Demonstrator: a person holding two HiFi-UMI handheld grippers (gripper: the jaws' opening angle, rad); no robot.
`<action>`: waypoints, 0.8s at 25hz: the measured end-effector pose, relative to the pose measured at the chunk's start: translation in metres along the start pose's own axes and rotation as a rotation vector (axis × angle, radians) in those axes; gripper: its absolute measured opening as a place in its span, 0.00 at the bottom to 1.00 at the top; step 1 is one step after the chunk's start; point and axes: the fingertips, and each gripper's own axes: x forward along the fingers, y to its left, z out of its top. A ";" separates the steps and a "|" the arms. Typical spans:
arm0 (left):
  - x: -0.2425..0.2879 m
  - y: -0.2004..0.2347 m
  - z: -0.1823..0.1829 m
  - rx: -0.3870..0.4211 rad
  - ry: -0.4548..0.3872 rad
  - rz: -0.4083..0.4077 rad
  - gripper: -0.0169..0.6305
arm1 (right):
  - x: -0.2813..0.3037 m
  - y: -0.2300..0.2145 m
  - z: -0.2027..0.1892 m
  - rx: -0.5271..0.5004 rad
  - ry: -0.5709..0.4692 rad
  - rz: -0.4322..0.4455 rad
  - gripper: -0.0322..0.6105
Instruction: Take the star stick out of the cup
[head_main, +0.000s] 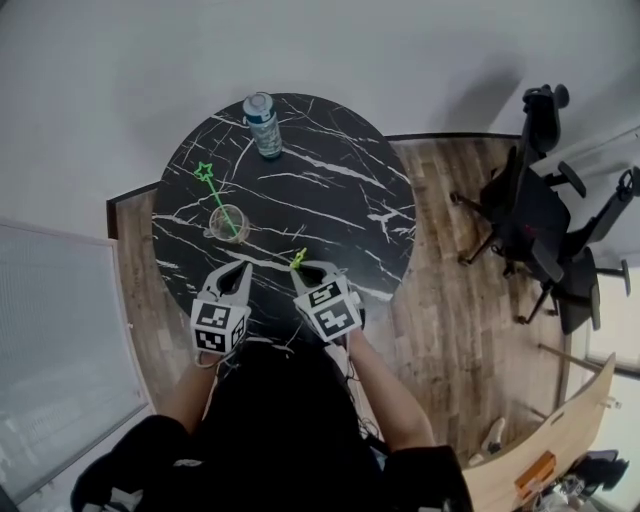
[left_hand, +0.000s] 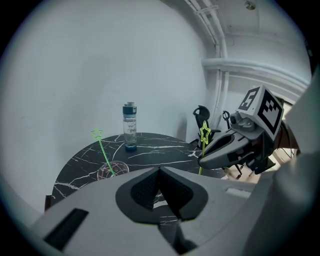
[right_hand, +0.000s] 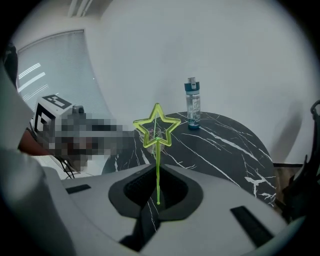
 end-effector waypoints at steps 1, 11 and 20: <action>0.000 0.002 -0.001 -0.002 0.002 0.004 0.02 | 0.004 -0.001 -0.001 0.003 0.000 -0.003 0.06; -0.007 0.025 -0.019 -0.048 0.034 0.056 0.02 | 0.046 -0.008 -0.013 0.003 0.013 -0.032 0.06; -0.016 0.049 -0.043 -0.092 0.062 0.099 0.02 | 0.082 -0.010 -0.026 0.111 0.046 -0.040 0.06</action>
